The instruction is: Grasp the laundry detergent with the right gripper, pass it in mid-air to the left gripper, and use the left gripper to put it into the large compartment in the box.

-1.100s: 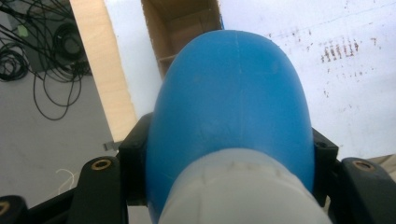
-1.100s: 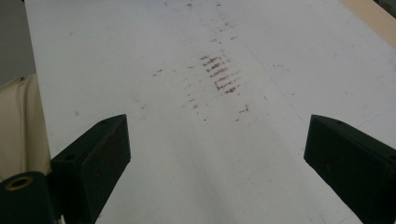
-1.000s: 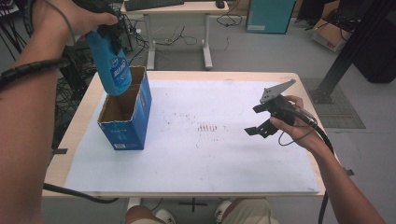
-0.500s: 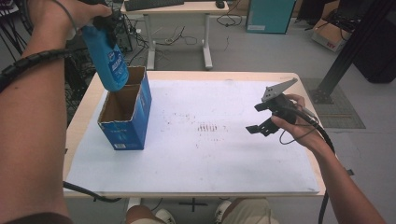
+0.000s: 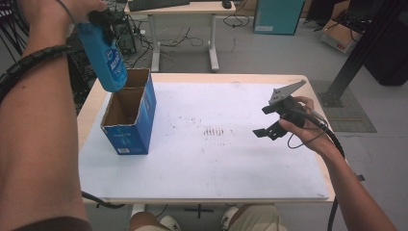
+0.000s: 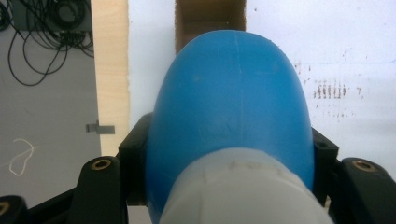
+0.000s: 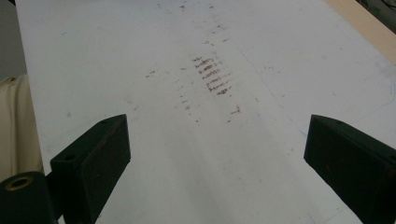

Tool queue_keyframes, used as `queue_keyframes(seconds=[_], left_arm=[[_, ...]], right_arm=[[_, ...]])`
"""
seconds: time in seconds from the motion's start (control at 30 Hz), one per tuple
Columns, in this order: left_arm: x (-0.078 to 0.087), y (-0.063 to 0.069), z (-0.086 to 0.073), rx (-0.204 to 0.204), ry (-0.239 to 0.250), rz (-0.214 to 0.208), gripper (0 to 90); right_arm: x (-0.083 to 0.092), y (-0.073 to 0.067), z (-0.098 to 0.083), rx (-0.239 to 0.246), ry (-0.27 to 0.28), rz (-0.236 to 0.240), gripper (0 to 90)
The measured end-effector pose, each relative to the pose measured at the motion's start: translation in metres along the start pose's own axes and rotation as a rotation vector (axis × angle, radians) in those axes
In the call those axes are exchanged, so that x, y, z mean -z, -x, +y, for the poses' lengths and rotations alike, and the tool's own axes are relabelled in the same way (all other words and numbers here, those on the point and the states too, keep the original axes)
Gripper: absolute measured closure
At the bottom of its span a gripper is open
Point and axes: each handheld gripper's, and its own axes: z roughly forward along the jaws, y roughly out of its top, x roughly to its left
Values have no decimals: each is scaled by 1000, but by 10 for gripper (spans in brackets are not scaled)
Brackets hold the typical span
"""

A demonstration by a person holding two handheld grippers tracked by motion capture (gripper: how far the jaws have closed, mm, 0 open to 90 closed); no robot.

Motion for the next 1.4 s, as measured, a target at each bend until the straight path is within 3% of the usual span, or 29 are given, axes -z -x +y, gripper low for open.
queue_keyframes(seconds=[0.13, 0.17, 0.23, 0.47, 0.5, 0.67, 0.83, 0.93, 1.0, 1.07, 1.4], left_arm=[[1, -3, -1, 17, 2, -3, 376], [1, -4, -2, 20, 1, -5, 376], [1, -6, -2, 33, 6, -8, 376], [0, -8, -3, 41, 4, -6, 376], [0, -8, -3, 43, 4, -7, 376], [-3, -8, -3, 44, 5, -13, 376], [-8, -8, -2, 49, -1, -13, 376], [-12, -9, -2, 51, -4, -16, 375], [-16, -10, -2, 50, -10, -18, 376], [-17, -10, -2, 50, -15, -19, 375], [-34, -13, -6, 58, -25, -19, 375]], right_arm=[[1, -3, 0, -19, 3, -7, 73], [1, -1, 1, 8, 5, -4, 73], [2, -2, 1, 7, 1, -5, 73], [3, -5, 1, -12, -1, -11, 73], [2, -2, 1, 13, 8, -8, 73], [2, -3, 0, 7, 5, -9, 73], [2, -2, 0, 16, 0, -7, 73], [2, -4, 0, -4, -7, -9, 73], [0, -2, 0, 16, -2, -9, 73], [0, -4, 0, -6, -11, -9, 73], [-1, -4, 1, -5, -14, -17, 73]])
